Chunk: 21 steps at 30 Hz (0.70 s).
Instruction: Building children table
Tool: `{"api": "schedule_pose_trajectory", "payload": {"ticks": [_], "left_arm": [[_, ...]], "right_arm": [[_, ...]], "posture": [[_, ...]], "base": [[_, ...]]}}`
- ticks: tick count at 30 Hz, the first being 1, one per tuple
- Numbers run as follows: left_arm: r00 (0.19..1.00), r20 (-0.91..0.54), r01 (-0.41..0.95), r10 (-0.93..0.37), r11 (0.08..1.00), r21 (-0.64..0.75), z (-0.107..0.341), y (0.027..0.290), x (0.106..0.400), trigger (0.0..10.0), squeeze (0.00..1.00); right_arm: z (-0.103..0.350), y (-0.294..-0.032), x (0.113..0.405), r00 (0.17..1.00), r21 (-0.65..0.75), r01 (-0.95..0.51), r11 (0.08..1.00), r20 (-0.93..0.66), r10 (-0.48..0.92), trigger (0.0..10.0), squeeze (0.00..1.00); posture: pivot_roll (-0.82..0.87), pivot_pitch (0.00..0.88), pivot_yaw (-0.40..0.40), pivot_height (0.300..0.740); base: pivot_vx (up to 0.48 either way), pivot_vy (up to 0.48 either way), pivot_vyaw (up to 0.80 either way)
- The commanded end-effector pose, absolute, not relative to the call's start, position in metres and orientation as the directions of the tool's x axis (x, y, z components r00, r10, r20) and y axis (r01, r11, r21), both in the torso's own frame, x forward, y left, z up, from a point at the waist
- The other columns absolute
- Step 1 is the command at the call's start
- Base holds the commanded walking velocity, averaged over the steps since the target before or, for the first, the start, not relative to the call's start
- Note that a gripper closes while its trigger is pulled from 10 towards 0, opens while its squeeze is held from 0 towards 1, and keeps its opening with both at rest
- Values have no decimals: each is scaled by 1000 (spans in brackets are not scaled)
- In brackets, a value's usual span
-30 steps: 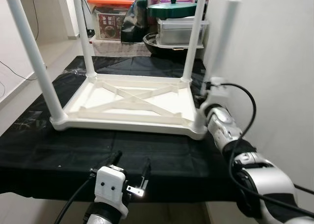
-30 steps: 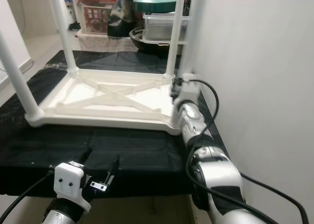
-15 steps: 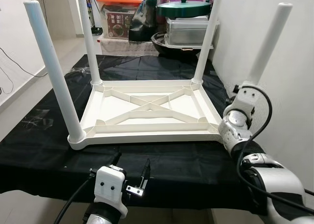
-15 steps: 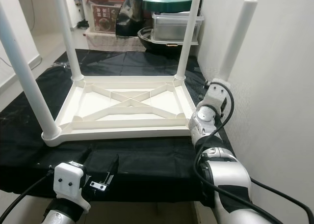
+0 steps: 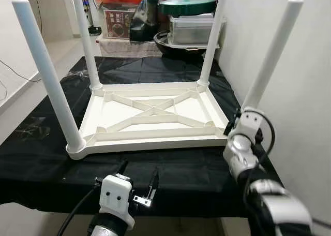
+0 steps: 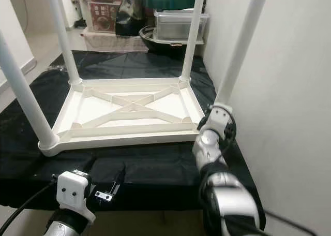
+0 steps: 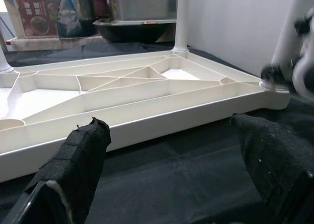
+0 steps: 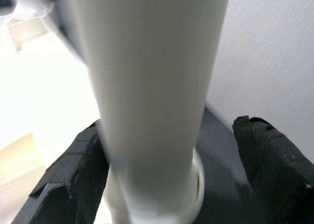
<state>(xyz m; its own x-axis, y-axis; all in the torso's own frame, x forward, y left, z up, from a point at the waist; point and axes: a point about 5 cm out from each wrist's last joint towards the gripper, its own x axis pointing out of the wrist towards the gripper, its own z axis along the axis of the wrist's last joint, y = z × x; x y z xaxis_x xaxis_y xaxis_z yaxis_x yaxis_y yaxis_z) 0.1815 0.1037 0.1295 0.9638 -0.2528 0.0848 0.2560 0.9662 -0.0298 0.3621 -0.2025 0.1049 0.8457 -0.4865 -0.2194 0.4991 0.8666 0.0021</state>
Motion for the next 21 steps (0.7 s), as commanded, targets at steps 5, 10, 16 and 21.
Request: {"api": "schedule_pose_trajectory", "payload": {"ticks": [5,10,16,21], "left_arm": [[968,48,249,-247,968,-36,124,105,182,10000,0],[985,-7,172,-172,985,-30,115,115,185,10000,0],[995,-32,97,-99,994,-43,111,125,186,10000,0],[997,-38,72,-74,996,-45,110,128,185,10000,0]], "right_arm": [[99,-188,344,908,-47,363,930,-204,-365,10000,0],[109,-156,329,996,3,64,998,-58,-64,10000,0],[111,-124,309,985,-14,-173,985,18,173,10000,0],[109,-112,295,970,4,-245,970,10,245,10000,0]], "posture": [[40,0,-44,740],[25,0,-35,740],[25,0,-35,740],[28,0,-35,740]], "base": [[0,0,0],[0,0,0],[0,0,0],[0,0,0]]}}
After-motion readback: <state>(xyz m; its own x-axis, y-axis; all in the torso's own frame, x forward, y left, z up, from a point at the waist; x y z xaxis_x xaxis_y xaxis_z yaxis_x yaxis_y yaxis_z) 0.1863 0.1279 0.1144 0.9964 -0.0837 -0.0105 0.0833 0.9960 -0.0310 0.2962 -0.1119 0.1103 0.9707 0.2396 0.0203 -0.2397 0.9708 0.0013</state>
